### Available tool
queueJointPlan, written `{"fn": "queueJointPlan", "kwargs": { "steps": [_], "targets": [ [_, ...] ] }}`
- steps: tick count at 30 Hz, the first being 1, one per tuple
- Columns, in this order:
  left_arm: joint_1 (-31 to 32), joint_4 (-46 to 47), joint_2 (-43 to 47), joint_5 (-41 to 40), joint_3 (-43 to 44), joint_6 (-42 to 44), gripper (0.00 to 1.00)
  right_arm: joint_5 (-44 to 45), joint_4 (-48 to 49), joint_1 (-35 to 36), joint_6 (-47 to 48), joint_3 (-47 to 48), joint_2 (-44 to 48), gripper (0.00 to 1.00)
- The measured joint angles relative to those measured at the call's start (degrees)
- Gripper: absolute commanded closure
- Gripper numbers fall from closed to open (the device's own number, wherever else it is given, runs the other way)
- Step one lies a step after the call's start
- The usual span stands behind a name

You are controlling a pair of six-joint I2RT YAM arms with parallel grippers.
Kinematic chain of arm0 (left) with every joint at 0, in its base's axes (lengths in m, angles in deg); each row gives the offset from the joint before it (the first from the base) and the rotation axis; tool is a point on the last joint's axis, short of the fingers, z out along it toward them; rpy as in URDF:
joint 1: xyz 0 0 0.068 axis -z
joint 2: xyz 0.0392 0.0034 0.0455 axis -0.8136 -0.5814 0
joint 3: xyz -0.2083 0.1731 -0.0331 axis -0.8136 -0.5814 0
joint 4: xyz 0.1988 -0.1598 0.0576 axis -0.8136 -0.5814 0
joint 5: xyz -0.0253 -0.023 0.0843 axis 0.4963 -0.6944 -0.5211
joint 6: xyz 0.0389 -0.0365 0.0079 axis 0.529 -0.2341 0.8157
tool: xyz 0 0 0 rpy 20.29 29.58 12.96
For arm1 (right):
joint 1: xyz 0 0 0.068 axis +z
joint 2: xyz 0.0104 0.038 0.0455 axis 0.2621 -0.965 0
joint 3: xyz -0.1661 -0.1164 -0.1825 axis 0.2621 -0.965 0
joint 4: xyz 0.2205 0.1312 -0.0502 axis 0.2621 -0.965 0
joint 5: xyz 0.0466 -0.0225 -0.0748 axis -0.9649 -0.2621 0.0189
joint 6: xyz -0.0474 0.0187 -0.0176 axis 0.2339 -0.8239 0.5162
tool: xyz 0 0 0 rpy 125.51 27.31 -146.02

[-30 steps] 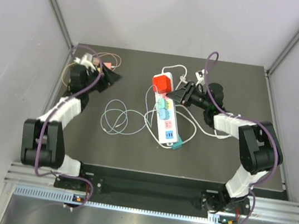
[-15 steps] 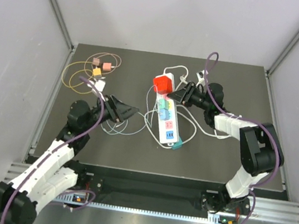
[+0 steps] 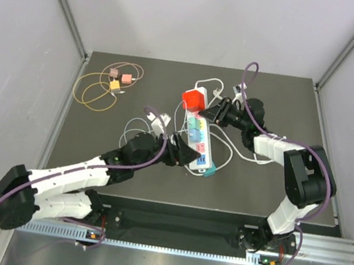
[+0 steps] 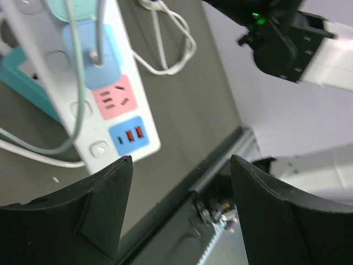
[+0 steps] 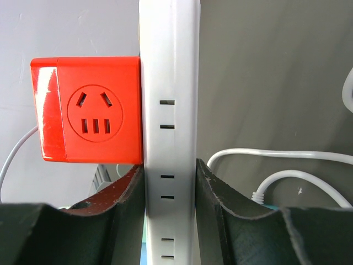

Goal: Pull the plug off the socket

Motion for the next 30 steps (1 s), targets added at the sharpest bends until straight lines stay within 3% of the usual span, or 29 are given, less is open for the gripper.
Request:
{"fn": "queueJointPlan", "kwargs": {
  "steps": [7,12,17,24,30],
  "targets": [
    [3.04,-4.35,-8.81,-15.98,7.72,3.91,0.25,0.28,-0.04,0.00,-0.04,0.00,0.02,1.00],
    [3.37,-5.68,-13.53,-22.38,12.07,6.49,0.27,0.33,-0.02,0.00,-0.09,-0.02,0.15,1.00],
    [3.52,-9.20,-18.05,-26.21,15.82,8.17,0.29,0.48,-0.04,0.00,-0.11,-0.09,0.57,1.00],
    [3.65,-11.78,-21.88,-29.31,19.45,10.36,0.47,0.48,-0.02,0.00,-0.22,-0.09,0.74,1.00],
    [3.65,-12.76,-24.85,-30.40,22.03,11.93,0.50,0.98,-0.02,-0.02,-0.22,-0.09,0.74,1.00]
  ]
}}
